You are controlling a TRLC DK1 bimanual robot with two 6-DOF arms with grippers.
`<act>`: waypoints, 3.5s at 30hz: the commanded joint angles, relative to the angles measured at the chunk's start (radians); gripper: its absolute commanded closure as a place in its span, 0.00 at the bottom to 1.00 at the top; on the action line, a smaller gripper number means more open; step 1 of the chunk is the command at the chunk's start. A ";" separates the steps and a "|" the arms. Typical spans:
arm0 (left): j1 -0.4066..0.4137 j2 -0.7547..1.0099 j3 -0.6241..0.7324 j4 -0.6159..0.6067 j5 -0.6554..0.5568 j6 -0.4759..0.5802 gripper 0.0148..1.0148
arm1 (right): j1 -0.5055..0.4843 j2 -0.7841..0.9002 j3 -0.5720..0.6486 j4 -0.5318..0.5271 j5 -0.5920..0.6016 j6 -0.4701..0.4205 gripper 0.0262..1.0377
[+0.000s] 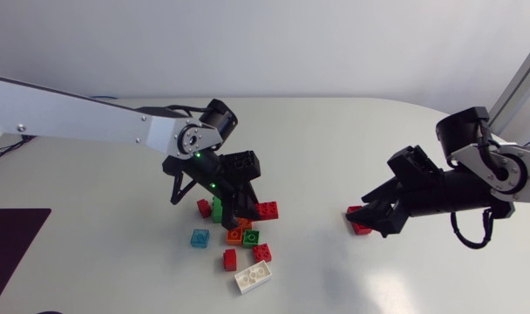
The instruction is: Sort duplo bricks by size, large to the right and small to the left
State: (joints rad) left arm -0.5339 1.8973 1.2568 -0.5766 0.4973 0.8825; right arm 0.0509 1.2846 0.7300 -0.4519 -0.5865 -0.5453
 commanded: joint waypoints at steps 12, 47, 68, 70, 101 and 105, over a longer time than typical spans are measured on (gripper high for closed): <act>-0.123 0.078 0.389 -0.493 0.316 0.174 0.89 | 0.087 -0.088 0.072 -0.157 -0.299 -0.116 0.14; -0.103 0.241 0.584 -0.830 0.486 0.417 0.89 | 0.254 -0.143 0.016 -0.168 -0.317 0.018 0.75; 0.118 0.026 0.337 -0.230 0.296 -0.152 0.02 | -0.137 -0.177 -0.047 -0.114 -0.203 -0.062 0.83; 0.121 -0.010 0.225 -0.112 0.173 -0.205 0.02 | -0.180 -0.191 -0.104 -0.005 -0.105 -0.038 0.83; 0.078 -0.052 -0.140 0.138 -0.485 -0.688 0.12 | -0.037 0.056 -0.288 0.426 0.550 0.070 0.04; 0.055 -0.053 -0.162 0.123 -0.511 -0.728 0.31 | -0.016 0.004 -0.279 0.398 0.571 0.082 0.04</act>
State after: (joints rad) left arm -0.4625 1.8694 1.1225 -0.4416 -0.0055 0.2028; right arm 0.0223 1.3140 0.4351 -0.0326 -0.0246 -0.4850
